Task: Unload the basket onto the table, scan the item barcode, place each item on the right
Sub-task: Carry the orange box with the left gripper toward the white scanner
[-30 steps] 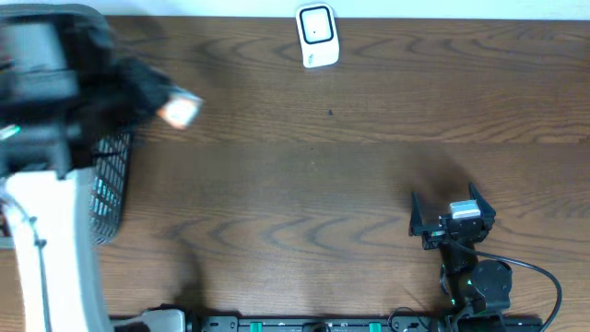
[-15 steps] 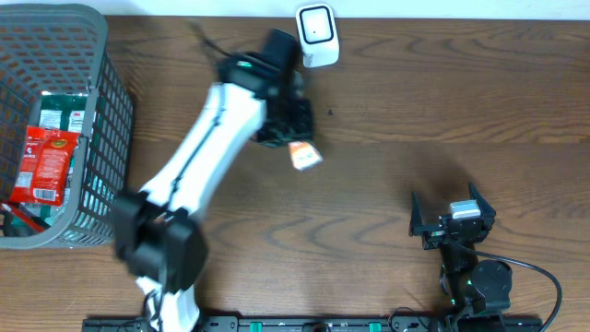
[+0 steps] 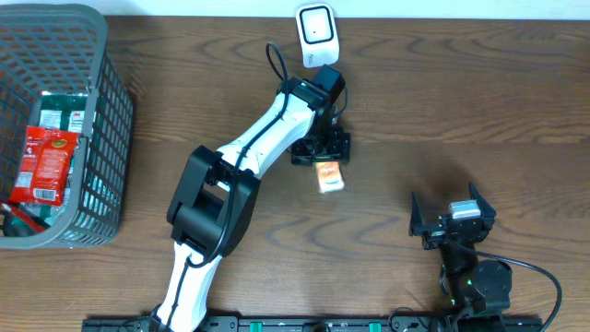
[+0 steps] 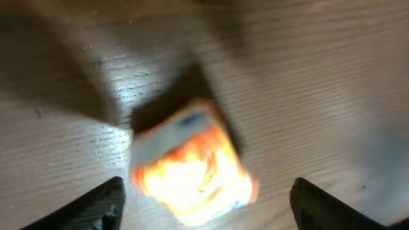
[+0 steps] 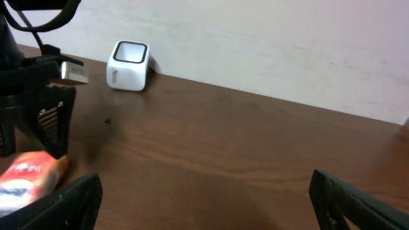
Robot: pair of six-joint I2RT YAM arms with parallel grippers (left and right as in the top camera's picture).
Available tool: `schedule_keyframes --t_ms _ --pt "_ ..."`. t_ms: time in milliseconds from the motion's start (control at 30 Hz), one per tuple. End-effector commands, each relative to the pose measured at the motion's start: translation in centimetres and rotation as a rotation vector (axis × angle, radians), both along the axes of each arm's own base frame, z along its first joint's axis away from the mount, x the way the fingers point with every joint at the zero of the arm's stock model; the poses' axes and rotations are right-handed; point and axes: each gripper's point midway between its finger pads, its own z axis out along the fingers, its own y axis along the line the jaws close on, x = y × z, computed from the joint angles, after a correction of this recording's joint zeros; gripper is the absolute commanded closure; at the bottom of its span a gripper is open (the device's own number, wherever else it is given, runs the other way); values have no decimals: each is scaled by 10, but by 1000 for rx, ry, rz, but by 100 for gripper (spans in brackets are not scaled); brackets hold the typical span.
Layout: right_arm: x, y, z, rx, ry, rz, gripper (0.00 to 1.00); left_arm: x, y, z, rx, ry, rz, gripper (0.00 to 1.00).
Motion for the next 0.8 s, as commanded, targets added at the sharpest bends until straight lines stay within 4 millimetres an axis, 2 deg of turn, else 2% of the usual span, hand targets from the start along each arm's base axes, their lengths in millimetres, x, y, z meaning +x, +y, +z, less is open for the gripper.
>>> schedule_keyframes --t_ms 0,167,200,267,300,367,433,533,633,767 --pt "0 2 0 -13 -1 9 1 2 -1 3 -14 -6 -10 15" --pt "0 2 0 -13 -1 9 1 10 -4 25 -42 -54 -12 16" --pt "0 2 0 -13 -1 9 1 10 -4 30 -49 -65 -14 20" --pt "0 2 0 -13 -1 9 1 10 -4 36 -40 -88 -17 44" --pt "0 2 0 -13 -1 9 1 9 -2 34 -11 -97 -19 63" --pt "0 2 0 -13 -1 9 1 3 -4 29 2 -88 -34 78" --pt "0 2 0 -13 -1 9 1 -6 -8 25 11 -74 -53 85" --pt "0 2 0 -13 -1 9 1 -19 -14 17 39 -67 -86 85" --pt "0 2 0 -13 -1 9 1 -43 -28 11 54 -49 -146 85" --pt "0 2 0 -13 -1 9 1 -58 -37 7 85 -63 -196 83"
